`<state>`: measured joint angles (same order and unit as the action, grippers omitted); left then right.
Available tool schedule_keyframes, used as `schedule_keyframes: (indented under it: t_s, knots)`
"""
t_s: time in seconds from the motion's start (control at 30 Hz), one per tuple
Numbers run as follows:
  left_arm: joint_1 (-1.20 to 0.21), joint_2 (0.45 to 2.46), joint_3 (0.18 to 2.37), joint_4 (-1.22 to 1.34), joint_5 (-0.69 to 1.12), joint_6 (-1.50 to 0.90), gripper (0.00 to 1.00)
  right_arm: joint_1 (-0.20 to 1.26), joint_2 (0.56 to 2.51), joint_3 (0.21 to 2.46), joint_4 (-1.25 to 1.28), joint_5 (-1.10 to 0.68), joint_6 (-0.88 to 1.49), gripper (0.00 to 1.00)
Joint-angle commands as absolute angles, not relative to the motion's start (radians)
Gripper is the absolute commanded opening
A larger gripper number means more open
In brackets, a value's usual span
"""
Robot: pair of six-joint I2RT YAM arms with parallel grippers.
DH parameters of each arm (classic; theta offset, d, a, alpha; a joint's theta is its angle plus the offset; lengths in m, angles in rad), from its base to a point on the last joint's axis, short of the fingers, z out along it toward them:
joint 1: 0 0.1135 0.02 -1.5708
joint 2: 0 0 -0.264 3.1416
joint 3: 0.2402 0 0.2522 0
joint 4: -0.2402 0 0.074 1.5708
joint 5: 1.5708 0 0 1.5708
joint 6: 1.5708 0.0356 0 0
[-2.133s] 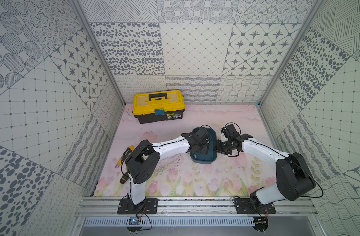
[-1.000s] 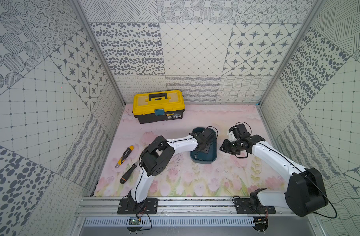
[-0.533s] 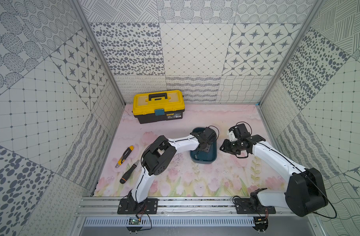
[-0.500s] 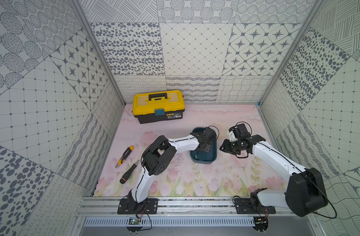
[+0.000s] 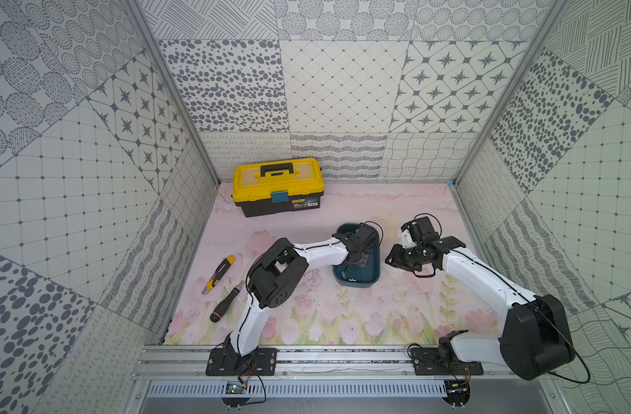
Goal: Take out the socket from the storage box
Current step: Pick up the socket head from the storage box, then place the socket head at the center of the board.
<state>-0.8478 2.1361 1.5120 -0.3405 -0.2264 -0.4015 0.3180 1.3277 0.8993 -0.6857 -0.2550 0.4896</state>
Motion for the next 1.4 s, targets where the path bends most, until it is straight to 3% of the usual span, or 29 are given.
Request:
schedule_keyframes:
  t_s: [0.0, 0.47, 0.77, 1.37]
  knots:
    - [-0.850, 2.075, 1.493, -0.364, -0.192, -0.427, 0.26, 0.313, 1.286, 0.908, -0.681, -0.266, 0.476, 0.36]
    - [-0.830, 1.843, 1.499, -0.521, -0.212, -0.443, 0.23, 0.313, 1.238, 0.985, -0.688, -0.324, 0.401, 0.35]
    - [-0.711, 1.744, 1.465, -0.612, -0.293, -0.477, 0.21, 0.319, 1.218, 1.021, -0.702, -0.336, 0.394, 0.35]
    - [-0.531, 1.882, 1.267, -0.500, -0.312, -0.587, 0.21, 0.445, 1.302, 1.073, -0.678, -0.258, 0.418, 0.35]
